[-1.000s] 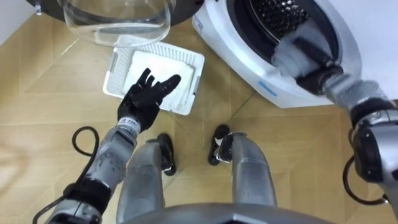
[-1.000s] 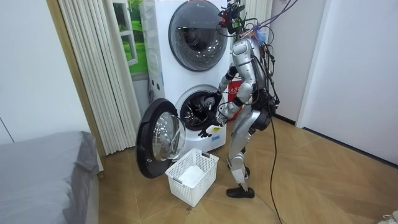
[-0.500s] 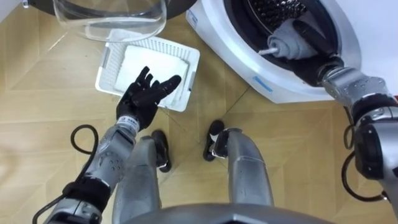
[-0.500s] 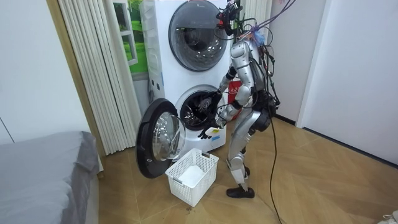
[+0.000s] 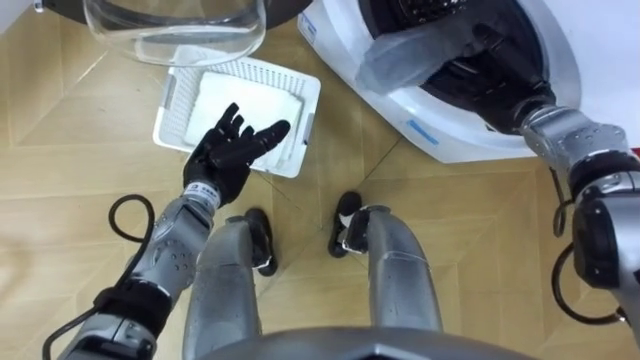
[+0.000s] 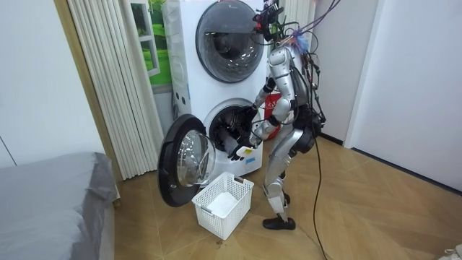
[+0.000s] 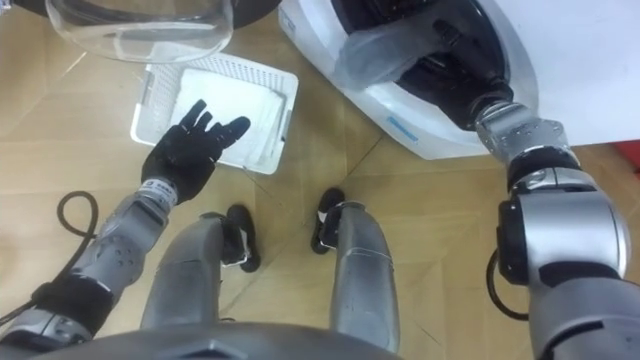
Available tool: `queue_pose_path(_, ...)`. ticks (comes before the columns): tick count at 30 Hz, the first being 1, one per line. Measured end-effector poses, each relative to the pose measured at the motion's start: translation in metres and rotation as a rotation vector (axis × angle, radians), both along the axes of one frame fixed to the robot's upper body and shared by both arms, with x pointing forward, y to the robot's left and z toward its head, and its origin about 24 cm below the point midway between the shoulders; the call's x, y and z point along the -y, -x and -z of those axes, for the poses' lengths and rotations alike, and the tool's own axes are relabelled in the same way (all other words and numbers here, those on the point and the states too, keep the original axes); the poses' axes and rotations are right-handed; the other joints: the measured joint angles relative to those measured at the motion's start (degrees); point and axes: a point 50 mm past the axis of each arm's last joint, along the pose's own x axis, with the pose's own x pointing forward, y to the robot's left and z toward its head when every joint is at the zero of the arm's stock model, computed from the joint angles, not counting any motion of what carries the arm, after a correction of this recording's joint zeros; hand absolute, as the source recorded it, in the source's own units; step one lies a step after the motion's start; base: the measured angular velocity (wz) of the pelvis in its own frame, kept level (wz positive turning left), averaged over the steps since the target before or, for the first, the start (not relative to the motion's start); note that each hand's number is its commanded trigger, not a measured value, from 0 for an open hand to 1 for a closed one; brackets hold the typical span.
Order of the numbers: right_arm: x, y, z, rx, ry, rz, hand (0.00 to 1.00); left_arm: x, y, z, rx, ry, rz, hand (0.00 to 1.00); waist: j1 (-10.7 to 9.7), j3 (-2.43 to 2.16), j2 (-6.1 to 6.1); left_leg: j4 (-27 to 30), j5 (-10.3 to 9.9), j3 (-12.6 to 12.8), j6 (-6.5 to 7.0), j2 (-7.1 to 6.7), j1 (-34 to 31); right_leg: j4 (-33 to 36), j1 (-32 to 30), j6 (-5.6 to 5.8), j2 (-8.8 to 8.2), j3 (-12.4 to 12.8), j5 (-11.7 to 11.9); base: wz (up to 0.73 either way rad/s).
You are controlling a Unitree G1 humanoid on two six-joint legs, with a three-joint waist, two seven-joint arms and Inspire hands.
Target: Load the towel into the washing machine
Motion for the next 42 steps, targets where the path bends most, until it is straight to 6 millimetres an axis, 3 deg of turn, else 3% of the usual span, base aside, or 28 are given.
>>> queue_pose_path(4, 0.002, 0.001, 0.001, 0.006, -0.001, 0.001, 0.0, 0.002, 0.0, 0.0, -0.002, 0.019, -0.004, 0.0, 0.3, 0.02, 1.05, -0.3, 0.0, 0.3, -0.01, -0.01, 1.2, 0.0, 0.9, 0.0, -0.02, 0.2, 0.0, -0.01)
queue_pose_path(8, 0.003, 0.003, 0.002, 0.016, -0.001, -0.001, 0.0, 0.006, 0.0, 0.001, -0.007, 0.022, 0.012, 0.0, 1.1, 0.03, 1.32, -0.5, 0.0, 0.9, -0.02, -0.06, 2.1, 0.5, 1.2, -0.17, -0.16, 0.5, -0.1, -0.04)
queue_pose_path(13, 0.013, 0.024, 0.022, 0.007, 0.017, 0.032, 0.0, 0.008, 0.004, 0.007, -0.04, 0.003, 0.047, 0.0, 1.9, 0.06, 3.06, -2.5, 0.2, -0.8, -0.56, 0.35, 6.0, -3.5, 7.0, 0.04, 0.85, -1.6, 0.3, 0.07)
queue_pose_path(17, 0.021, 0.05, 0.042, 0.003, 0.047, 0.049, 0.0, 0.003, 0.005, 0.02, -0.107, -0.063, 0.076, 0.0, 4.4, -0.2, 4.21, -6.7, 0.8, -1.0, -1.1, 0.51, 10.6, -9.2, 12.2, 0.44, 2.56, -1.8, 2.0, -0.1)
queue_pose_path(21, 0.022, 0.086, 0.069, -0.045, 0.109, 0.028, 0.0, -0.009, 0.023, 0.036, -0.189, -0.119, 0.073, 0.0, 4.3, -0.67, 5.16, -10.7, 1.1, -1.4, -1.45, 0.47, 15.7, -13.8, 18.0, 0.86, 3.34, -3.2, 2.5, 0.05)
queue_pose_path(27, 0.006, 0.168, 0.122, -0.262, 0.152, -0.038, 0.0, -0.037, 0.065, 0.059, -0.338, -0.35, 0.085, 0.0, 4.7, -1.6, 6.13, -18.9, 1.9, 0.0, -2.9, 1.03, 26.2, -22.6, 28.1, 1.38, 6.09, -3.1, 4.1, -0.14)
queue_pose_path(30, 0.0, 0.221, 0.142, -0.414, 0.174, -0.094, 0.0, -0.054, 0.098, 0.07, -0.433, -0.618, 0.153, 0.0, 4.7, -2.19, 7.03, -21.7, 2.3, 0.0, -3.61, 1.03, 30.9, -24.9, 32.3, 1.38, 7.17, -3.3, 4.1, -0.11)
queue_pose_path(34, -0.003, 0.248, 0.149, -0.509, 0.266, -0.253, 0.0, -0.061, 0.125, 0.078, -0.504, -0.823, 0.24, 0.0, 3.2, -2.79, 7.96, -24.8, 2.7, -0.1, -4.24, 1.06, 35.4, -28.2, 36.9, 1.38, 8.03, -3.8, 4.1, -0.04)
queue_pose_path(36, -0.007, 0.256, 0.153, -0.557, 0.309, -0.353, 0.0, -0.066, 0.14, 0.085, -0.573, -0.884, 0.248, 0.0, 3.0, -2.83, 7.99, -28.1, 3.2, -0.1, -5.03, 1.05, 39.2, -29.4, 39.6, 1.38, 8.61, -3.8, 4.1, 0.0)
queue_pose_path(42, -0.015, 0.26, 0.156, -0.614, 0.448, -0.579, 0.0, -0.074, 0.167, 0.092, -0.686, -0.905, 0.205, 0.0, 3.0, -2.82, 6.56, -30.6, 3.5, 0.2, -5.56, 0.95, 43.4, -31.5, 43.4, 1.35, 9.2, -3.3, 4.1, -0.04)
